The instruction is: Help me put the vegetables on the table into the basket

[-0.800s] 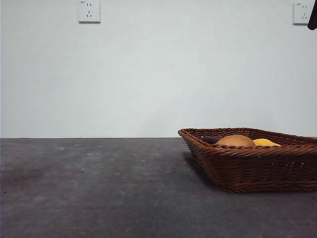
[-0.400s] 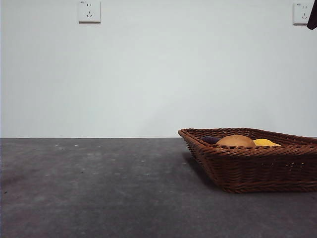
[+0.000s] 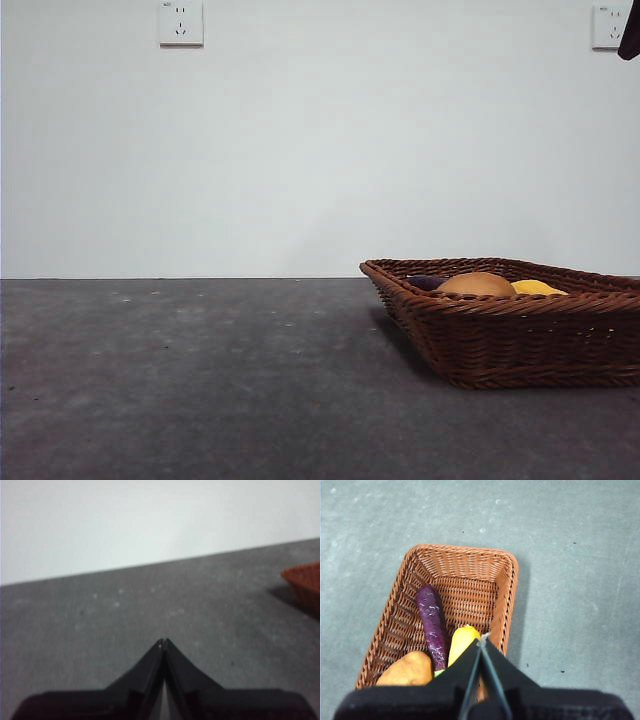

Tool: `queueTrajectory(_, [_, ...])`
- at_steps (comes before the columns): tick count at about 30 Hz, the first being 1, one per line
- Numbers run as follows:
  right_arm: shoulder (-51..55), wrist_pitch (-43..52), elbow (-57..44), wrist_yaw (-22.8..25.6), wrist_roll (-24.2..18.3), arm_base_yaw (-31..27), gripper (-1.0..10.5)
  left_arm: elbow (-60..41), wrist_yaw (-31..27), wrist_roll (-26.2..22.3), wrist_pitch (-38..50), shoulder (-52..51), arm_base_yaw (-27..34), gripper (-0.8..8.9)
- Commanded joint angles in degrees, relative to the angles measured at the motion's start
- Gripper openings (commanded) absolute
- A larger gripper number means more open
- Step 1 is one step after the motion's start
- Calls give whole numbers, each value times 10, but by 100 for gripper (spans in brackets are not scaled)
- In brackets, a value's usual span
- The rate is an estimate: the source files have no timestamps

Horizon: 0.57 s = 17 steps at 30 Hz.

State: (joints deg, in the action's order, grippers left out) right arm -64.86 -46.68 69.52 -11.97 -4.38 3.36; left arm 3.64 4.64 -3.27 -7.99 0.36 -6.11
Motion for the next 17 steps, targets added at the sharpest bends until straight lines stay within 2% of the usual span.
queueTrajectory(1, [-2, 3, -2, 1, -4, 0, 1, -5, -2, 23, -20, 0, 7, -3])
queueTrajectory(4, [-2, 3, -2, 1, -4, 0, 1, -5, 3, 66, -33, 8, 7, -4])
queueTrajectory(17, [-2, 3, -2, 1, -4, 0, 1, -5, 2, 65, -36, 54, 7, -4])
